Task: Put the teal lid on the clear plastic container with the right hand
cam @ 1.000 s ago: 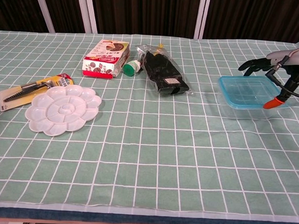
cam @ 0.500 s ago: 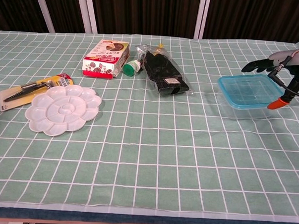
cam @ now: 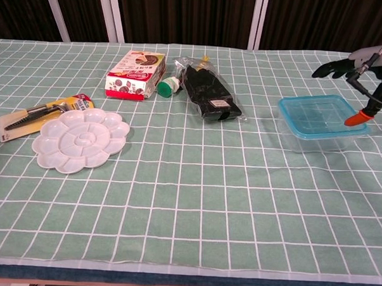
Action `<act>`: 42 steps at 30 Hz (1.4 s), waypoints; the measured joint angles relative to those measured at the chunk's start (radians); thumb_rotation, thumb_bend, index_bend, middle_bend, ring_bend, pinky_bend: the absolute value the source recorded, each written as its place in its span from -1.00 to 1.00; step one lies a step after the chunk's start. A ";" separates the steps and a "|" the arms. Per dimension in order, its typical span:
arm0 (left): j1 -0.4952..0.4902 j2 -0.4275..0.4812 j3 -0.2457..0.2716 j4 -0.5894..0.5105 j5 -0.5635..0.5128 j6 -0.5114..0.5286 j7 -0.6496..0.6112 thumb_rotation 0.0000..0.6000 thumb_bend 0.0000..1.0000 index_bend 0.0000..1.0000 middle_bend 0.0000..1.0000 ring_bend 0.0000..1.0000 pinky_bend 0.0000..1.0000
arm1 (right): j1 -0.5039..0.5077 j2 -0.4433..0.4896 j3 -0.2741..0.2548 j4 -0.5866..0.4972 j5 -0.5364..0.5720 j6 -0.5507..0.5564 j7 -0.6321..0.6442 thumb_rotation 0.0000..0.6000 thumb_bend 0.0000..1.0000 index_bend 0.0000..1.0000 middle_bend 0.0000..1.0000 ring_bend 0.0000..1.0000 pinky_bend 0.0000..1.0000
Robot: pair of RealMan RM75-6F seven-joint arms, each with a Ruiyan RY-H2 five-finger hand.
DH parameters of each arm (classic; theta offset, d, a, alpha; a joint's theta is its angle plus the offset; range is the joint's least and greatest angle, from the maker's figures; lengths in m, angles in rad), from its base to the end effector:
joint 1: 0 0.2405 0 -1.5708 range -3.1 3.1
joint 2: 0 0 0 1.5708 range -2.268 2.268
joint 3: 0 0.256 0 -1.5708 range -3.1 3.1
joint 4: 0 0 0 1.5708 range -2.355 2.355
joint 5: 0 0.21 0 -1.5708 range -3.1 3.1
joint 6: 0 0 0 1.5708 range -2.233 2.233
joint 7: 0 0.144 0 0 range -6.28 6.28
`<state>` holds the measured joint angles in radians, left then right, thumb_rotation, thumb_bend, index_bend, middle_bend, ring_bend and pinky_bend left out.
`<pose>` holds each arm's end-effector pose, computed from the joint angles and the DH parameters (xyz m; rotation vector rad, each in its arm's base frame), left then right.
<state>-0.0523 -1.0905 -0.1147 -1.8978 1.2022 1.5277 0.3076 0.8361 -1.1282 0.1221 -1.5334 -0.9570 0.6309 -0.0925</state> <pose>-0.2948 0.1743 0.1679 -1.1394 -0.9816 -0.7193 -0.2016 -0.3849 0.0931 1.8378 -1.1454 0.6525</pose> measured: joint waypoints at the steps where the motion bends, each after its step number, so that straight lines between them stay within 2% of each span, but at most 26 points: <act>1: 0.000 0.002 0.000 -0.002 0.000 -0.001 -0.003 1.00 0.54 -0.92 -1.00 -1.00 -1.00 | -0.001 0.001 0.003 -0.005 0.003 0.015 -0.002 1.00 -0.50 -0.61 -0.94 -1.00 -1.00; 6: -0.001 0.008 0.005 -0.009 0.005 -0.011 -0.008 1.00 0.54 -0.92 -1.00 -1.00 -1.00 | -0.037 -0.031 0.028 -0.015 -0.011 0.158 0.010 1.00 -0.30 -0.17 -0.89 -1.00 -1.00; 11: -0.004 0.010 0.012 -0.015 0.016 -0.018 -0.007 1.00 0.54 -0.92 -1.00 -1.00 -1.00 | -0.103 -0.080 0.042 -0.007 -0.072 0.287 0.057 1.00 -0.28 0.01 -0.89 -1.00 -1.00; 15: -0.008 0.007 0.012 -0.017 0.014 -0.021 0.001 1.00 0.54 -0.92 -1.00 -1.00 -1.00 | -0.130 -0.092 0.044 -0.002 -0.098 0.313 0.068 1.00 -0.28 0.15 -0.89 -1.00 -1.00; 21: -0.009 0.003 0.013 -0.017 0.013 -0.019 0.009 1.00 0.54 -0.92 -1.00 -1.00 -1.00 | -0.145 -0.098 0.043 0.001 -0.119 0.325 0.064 1.00 -0.11 0.18 -0.88 -1.00 -1.00; 27: -0.009 0.001 0.012 -0.012 0.009 -0.016 0.010 1.00 0.54 -0.92 -1.00 -1.00 -1.00 | -0.143 -0.091 0.033 0.004 -0.124 0.289 0.045 1.00 0.02 0.18 -0.88 -1.00 -1.00; 42: -0.012 -0.006 0.011 -0.003 0.000 -0.016 0.021 1.00 0.54 -0.92 -1.00 -1.00 -1.00 | -0.143 -0.090 -0.002 0.046 -0.101 0.197 0.008 1.00 0.04 0.18 -0.88 -1.00 -1.00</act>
<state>-0.0643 -1.0966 -0.1042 -1.9010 1.2026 1.5114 0.3281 0.6927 -1.2186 0.1196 -1.4873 -1.0581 0.8280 -0.0841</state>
